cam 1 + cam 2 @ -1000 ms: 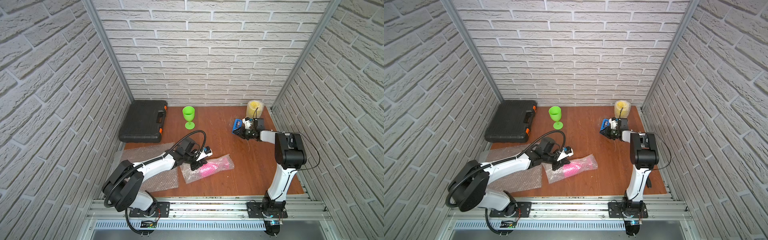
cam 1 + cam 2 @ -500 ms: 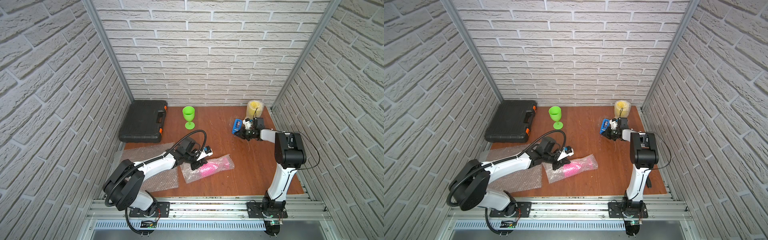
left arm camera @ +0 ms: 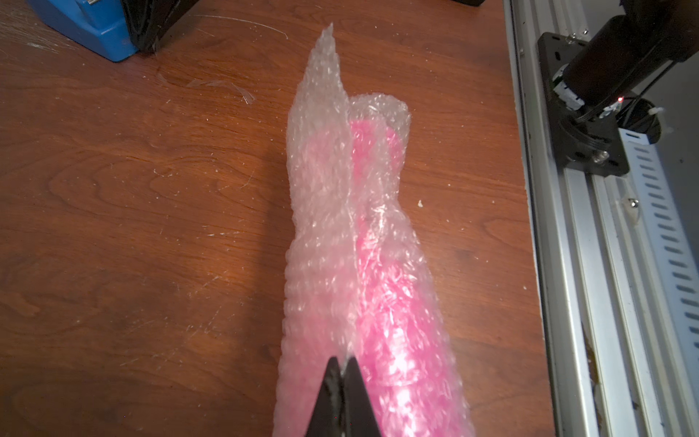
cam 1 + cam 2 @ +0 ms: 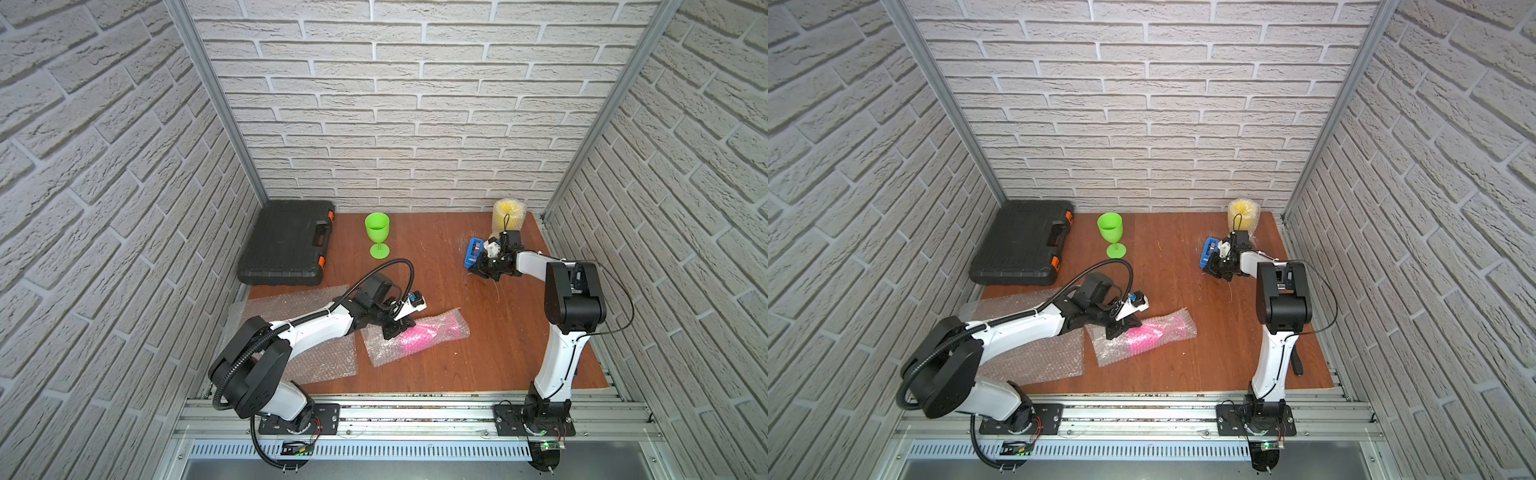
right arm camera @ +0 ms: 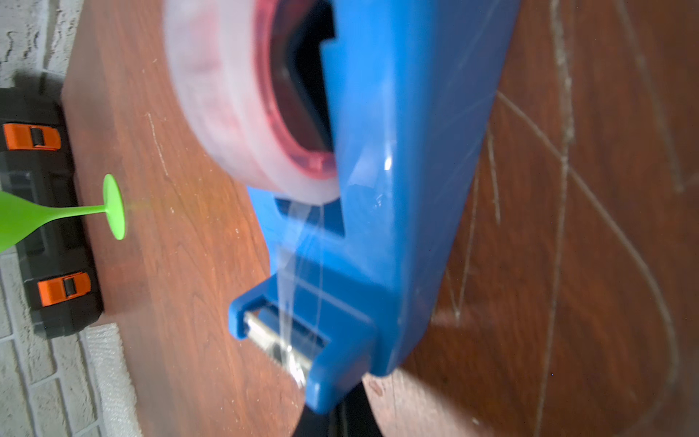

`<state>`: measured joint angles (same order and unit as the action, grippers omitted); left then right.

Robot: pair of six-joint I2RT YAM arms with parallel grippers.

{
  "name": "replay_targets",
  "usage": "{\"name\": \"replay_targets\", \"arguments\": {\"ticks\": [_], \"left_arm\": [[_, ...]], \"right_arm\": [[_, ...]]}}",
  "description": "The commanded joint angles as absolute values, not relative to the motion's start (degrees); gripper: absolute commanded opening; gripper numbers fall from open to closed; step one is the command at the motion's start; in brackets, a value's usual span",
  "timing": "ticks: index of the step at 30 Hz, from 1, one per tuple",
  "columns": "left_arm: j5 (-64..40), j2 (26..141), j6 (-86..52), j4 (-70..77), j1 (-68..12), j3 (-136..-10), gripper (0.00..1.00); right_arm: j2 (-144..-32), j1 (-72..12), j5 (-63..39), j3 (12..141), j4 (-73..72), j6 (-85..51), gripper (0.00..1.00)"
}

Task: Wrap wine glasses in bubble wrap
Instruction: Tear off the tape using the Tape Cutter.

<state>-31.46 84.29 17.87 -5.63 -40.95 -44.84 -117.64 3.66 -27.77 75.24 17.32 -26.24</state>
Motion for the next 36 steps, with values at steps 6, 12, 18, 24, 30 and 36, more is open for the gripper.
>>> {"name": "replay_targets", "arguments": {"ticks": [6, 12, 18, 24, 30, 36], "left_arm": [[-31.3, 85.7, 18.1, -10.0, -41.7, -44.2, 0.02], [-31.1, 85.5, 18.0, -10.1, -41.8, -44.0, 0.02], [-31.2, 85.7, 18.2, -10.3, -41.8, -44.2, 0.02], [-30.9, 85.3, 18.1, -10.3, -41.9, -44.0, 0.02], [-30.7, 84.7, 18.3, -10.5, -42.0, -44.1, 0.02], [-30.6, 84.4, 18.2, -9.5, -42.0, -43.9, 0.02]], "right_arm": [[-117.1, 2.7, -17.7, 76.0, 32.2, -27.3, 0.03], [-117.3, 2.3, -14.2, 76.0, 35.1, -26.9, 0.03], [-114.5, 0.7, -17.5, 75.1, 31.2, -26.0, 0.03], [-112.3, 0.1, -18.3, 76.3, 31.7, -25.3, 0.03], [-103.6, -1.1, -18.0, 77.4, 33.5, -22.4, 0.03], [-95.9, -2.7, -17.9, 77.6, 38.5, -20.1, 0.03]]}}
